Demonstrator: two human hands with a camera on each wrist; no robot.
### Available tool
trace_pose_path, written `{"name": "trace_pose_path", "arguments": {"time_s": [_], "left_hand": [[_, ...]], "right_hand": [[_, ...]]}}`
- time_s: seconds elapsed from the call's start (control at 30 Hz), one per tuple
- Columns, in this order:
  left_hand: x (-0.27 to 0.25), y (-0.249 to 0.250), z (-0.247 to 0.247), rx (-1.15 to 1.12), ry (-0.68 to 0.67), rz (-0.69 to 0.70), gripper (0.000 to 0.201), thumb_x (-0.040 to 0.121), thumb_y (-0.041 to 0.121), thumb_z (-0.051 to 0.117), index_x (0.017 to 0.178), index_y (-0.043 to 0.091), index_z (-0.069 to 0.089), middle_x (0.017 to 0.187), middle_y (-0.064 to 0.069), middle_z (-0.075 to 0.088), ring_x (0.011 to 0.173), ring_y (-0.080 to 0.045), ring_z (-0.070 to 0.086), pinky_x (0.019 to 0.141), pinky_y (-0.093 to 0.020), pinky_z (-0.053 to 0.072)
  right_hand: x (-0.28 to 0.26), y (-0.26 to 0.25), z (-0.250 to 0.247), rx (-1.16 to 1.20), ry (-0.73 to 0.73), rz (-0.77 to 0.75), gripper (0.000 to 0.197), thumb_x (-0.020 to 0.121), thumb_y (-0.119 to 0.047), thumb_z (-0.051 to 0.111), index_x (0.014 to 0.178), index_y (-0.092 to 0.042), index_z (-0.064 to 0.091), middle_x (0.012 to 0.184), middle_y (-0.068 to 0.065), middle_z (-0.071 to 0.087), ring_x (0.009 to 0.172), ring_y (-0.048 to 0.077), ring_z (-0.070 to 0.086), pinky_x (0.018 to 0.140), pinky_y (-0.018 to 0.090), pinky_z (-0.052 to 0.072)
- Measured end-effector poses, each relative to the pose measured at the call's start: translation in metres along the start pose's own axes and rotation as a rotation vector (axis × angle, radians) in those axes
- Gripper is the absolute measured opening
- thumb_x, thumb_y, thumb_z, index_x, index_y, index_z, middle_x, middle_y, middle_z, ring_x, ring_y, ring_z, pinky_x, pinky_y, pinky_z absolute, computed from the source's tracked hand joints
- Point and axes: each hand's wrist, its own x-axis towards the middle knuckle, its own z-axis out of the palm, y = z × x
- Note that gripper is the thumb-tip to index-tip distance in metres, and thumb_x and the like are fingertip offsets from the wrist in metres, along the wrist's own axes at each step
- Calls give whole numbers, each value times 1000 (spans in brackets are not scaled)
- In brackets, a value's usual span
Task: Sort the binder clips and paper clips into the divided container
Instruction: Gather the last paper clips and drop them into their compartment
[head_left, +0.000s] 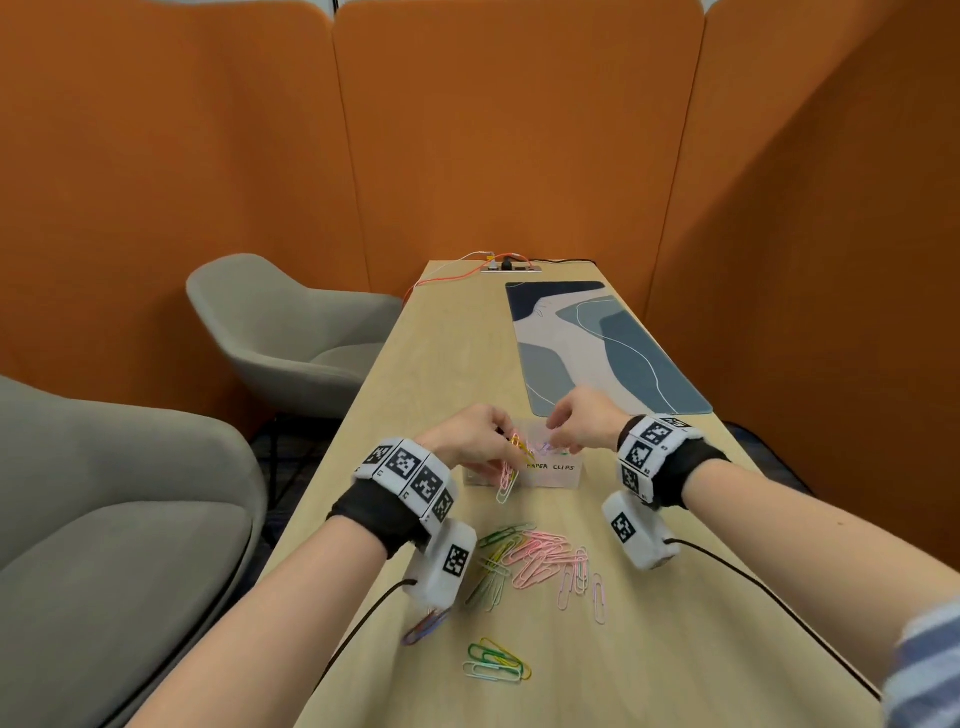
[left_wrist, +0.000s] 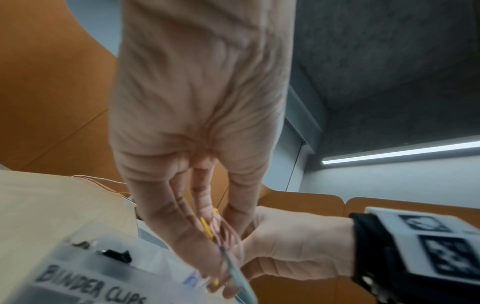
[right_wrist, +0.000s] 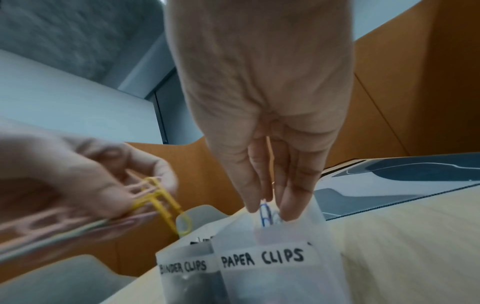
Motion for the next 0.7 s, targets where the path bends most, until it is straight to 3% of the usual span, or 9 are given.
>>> {"name": "trace_pose_path", "arguments": {"time_s": [0.07, 0.17, 0.27, 0.33, 0.4, 0.43, 0.5, 0.6, 0.7], "left_hand": [[9, 7, 4, -35, 42, -4, 27, 80, -6, 67, 78, 13, 49, 68, -7, 58, 32, -3, 56, 36, -17, 49], [27, 19, 13, -57, 93, -18, 27, 78, -3, 70, 77, 14, 49, 64, -7, 59, 36, -9, 58, 44, -23, 55], [45, 28, 20, -48, 183, -48, 25, 78, -2, 69, 74, 13, 50, 63, -8, 61, 51, -21, 63, 71, -39, 60], [53, 32, 25, -32, 242, -52, 18, 78, -3, 67, 75, 10, 54, 69, -13, 65, 68, -29, 70, 80, -44, 60], [63, 32, 28, 2, 291, -51, 13, 77, -3, 66, 89, 0, 62, 86, -19, 71, 85, -33, 72, 81, -45, 60], [69, 29, 29, 19, 305, -56, 22, 77, -1, 67, 98, -4, 63, 94, -22, 71, 89, -34, 72, 82, -45, 59], [74, 25, 31, 57, 307, -68, 32, 77, 2, 68, 108, -5, 61, 101, -22, 71, 93, -34, 71, 84, -44, 59], [71, 24, 33, 88, 254, -75, 30, 79, 7, 71, 106, -2, 63, 100, -19, 71, 97, -32, 70, 87, -43, 57], [62, 25, 27, 111, 232, -53, 23, 84, 11, 66, 104, -1, 66, 90, -15, 67, 93, -31, 72, 85, -43, 58]], "right_hand": [[-9, 2, -4, -14, 34, -54, 26, 80, -4, 66, 107, -4, 68, 99, 12, 71, 70, 17, 61, 60, 18, 47], [-29, 11, -6, -37, 153, -122, 28, 85, 0, 53, 105, -7, 70, 110, 10, 70, 82, 14, 55, 76, 24, 43], [-53, 23, -3, -50, 191, -140, 28, 85, -2, 50, 103, -10, 70, 106, 7, 70, 85, 12, 54, 76, 22, 41], [-68, 29, 0, -31, 148, -139, 24, 86, -4, 53, 102, -11, 70, 99, 4, 68, 79, 10, 55, 69, 17, 41], [-79, 35, 4, 5, 66, -138, 20, 86, -7, 56, 99, -14, 69, 92, -1, 64, 68, 2, 52, 59, 11, 38], [-85, 36, 7, 14, 20, -140, 17, 86, -8, 57, 96, -16, 69, 91, -2, 64, 66, -1, 51, 58, 10, 37], [-93, 38, 13, -8, -57, -155, 14, 85, -12, 60, 93, -20, 68, 93, -2, 67, 71, 2, 55, 62, 11, 39], [-98, 36, 20, -100, -108, -185, 16, 84, -16, 61, 96, -18, 71, 101, 1, 70, 85, 9, 58, 73, 15, 43], [-102, 29, 25, -152, -124, -210, 19, 83, -20, 64, 101, -18, 69, 107, 3, 69, 89, 11, 57, 79, 21, 45]]}}
